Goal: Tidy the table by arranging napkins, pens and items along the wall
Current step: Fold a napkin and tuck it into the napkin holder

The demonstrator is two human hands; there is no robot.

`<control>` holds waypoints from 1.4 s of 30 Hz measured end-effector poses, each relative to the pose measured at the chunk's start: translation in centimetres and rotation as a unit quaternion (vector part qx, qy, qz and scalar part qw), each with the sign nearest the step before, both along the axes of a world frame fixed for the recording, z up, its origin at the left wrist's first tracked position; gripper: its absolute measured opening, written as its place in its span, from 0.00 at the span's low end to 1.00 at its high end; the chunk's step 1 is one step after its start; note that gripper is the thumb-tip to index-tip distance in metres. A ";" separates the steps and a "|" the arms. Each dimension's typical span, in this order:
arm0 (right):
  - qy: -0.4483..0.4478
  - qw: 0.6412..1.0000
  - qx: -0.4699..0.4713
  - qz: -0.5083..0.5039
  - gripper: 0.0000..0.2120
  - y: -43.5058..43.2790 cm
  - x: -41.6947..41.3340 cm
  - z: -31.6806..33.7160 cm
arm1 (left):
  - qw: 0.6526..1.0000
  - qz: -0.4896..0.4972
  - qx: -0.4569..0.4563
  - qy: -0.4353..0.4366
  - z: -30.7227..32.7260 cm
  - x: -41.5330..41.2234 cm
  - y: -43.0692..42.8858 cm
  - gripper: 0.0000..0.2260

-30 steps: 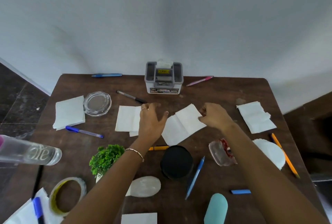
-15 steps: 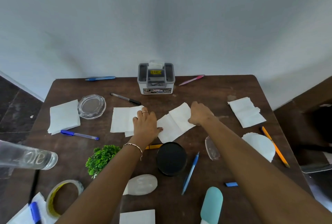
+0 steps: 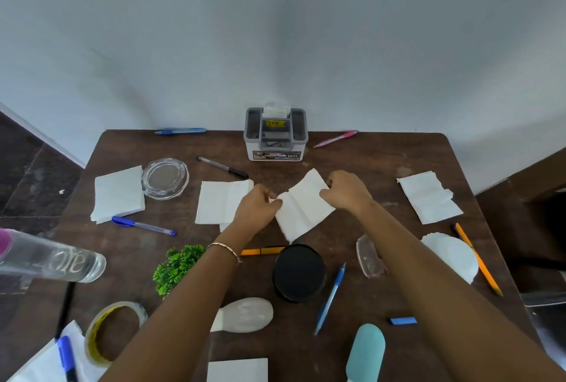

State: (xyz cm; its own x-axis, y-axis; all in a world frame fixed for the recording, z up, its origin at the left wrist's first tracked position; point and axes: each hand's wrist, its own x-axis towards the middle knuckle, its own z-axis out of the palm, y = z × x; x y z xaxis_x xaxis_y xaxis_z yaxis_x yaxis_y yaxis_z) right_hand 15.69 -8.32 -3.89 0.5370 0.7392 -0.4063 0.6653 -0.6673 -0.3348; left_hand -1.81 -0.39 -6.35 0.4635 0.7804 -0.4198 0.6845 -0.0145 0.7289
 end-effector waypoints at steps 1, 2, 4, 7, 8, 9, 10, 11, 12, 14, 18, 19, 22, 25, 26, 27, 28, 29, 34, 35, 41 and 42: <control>-0.002 1.000 0.021 0.006 0.04 0.0 -0.3 0.1 | 0.995 0.061 -0.064 -0.055 0.1 -0.1 0.0 0.08; -0.006 0.999 0.049 0.011 0.04 -0.1 -0.6 0.2 | 0.978 0.121 -0.134 -0.106 0.2 -0.2 -0.1 0.10; -0.006 0.994 0.105 0.017 0.05 -0.2 -1.4 0.6 | 0.924 0.215 -0.258 -0.183 0.5 -0.4 -0.3 0.14; 0.000 0.985 0.168 0.033 0.09 -0.4 -3.1 1.1 | 0.851 0.282 -0.359 -0.261 1.1 -0.5 -0.8 0.11; 0.003 0.982 0.182 0.043 0.09 -0.5 -3.7 1.3 | 0.833 0.293 -0.377 -0.281 1.4 -0.5 -0.9 0.10; 0.007 0.980 0.193 0.052 0.09 -0.6 -4.2 1.5 | 0.820 0.300 -0.387 -0.297 1.5 -0.5 -1.1 0.08; 0.010 0.977 0.202 0.060 0.08 -0.7 -4.8 1.7 | 0.809 0.304 -0.394 -0.312 1.7 -0.6 -1.2 0.08; 0.011 0.975 0.212 0.067 0.07 -0.8 -5.2 1.9 | 0.800 0.307 -0.400 -0.326 1.9 -0.6 -1.3 0.08; 0.010 0.972 0.222 0.074 0.06 -0.9 -5.7 2.1 | 0.791 0.311 -0.405 -0.337 2.2 -0.6 -1.4 0.08; 0.003 0.968 0.234 0.085 0.06 -1.0 -6.3 2.3 | 0.775 0.324 -0.414 -0.351 2.8 -0.5 -1.6 0.09; -0.018 0.966 0.237 0.104 0.06 -1.1 -7.1 3.0 | 0.762 0.327 -0.425 -0.363 3.9 -0.8 -1.7 0.14; -0.023 0.964 0.241 0.109 0.06 -1.1 -7.2 3.2 | 0.763 0.326 -0.425 -0.363 4.0 -0.9 -1.7 0.15; -0.035 0.959 0.254 0.122 0.07 -1.5 -7.5 3.8 | 0.771 0.321 -0.415 -0.362 4.6 -1.4 -1.7 0.16; -0.051 0.951 0.273 0.133 0.07 -1.8 -8.0 4.1 | 0.781 0.313 -0.403 -0.361 4.9 -1.8 -1.8 0.16; -0.052 0.951 0.274 0.136 0.07 -1.9 -8.3 4.2 | 0.782 0.308 -0.402 -0.363 5.0 -1.9 -1.9 0.16; -0.052 0.951 0.272 0.138 0.08 -1.9 -8.5 4.3 | 0.783 0.301 -0.403 -0.367 5.1 -2.0 -2.1 0.17; -0.049 0.951 0.270 0.143 0.08 -2.0 -8.6 4.3 | 0.783 0.293 -0.403 -0.373 5.3 -2.1 -2.2 0.17; -0.046 0.950 0.270 0.151 0.09 -2.1 -8.7 4.3 | 0.782 0.286 -0.404 -0.379 5.4 -2.1 -2.2 0.18; -0.021 0.940 0.271 0.204 0.12 -3.0 -8.9 4.5 | 0.800 0.269 -0.376 -0.383 6.3 -2.4 -2.7 0.15; -0.013 0.940 0.272 0.205 0.12 -3.3 -8.9 4.6 | 0.804 0.271 -0.368 -0.380 6.4 -2.4 -2.9 0.14; 0.087 0.918 0.387 -0.002 0.08 -4.0 -8.1 4.7 | 0.798 0.290 -0.356 -0.391 7.2 -2.7 -2.9 0.09; 0.130 0.915 0.380 -0.027 0.10 -4.2 -7.8 4.9 | 0.797 0.291 -0.354 -0.393 7.4 -2.8 -2.8 0.08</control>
State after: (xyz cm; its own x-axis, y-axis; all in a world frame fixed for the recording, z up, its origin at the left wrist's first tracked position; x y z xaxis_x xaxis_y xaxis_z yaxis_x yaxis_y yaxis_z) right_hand 7.84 -12.48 0.99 0.5387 0.8371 0.0953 0.4703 -0.2049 -0.8584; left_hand -4.58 -3.24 1.06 0.4469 0.6562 -0.6080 -0.2469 0.7437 0.6212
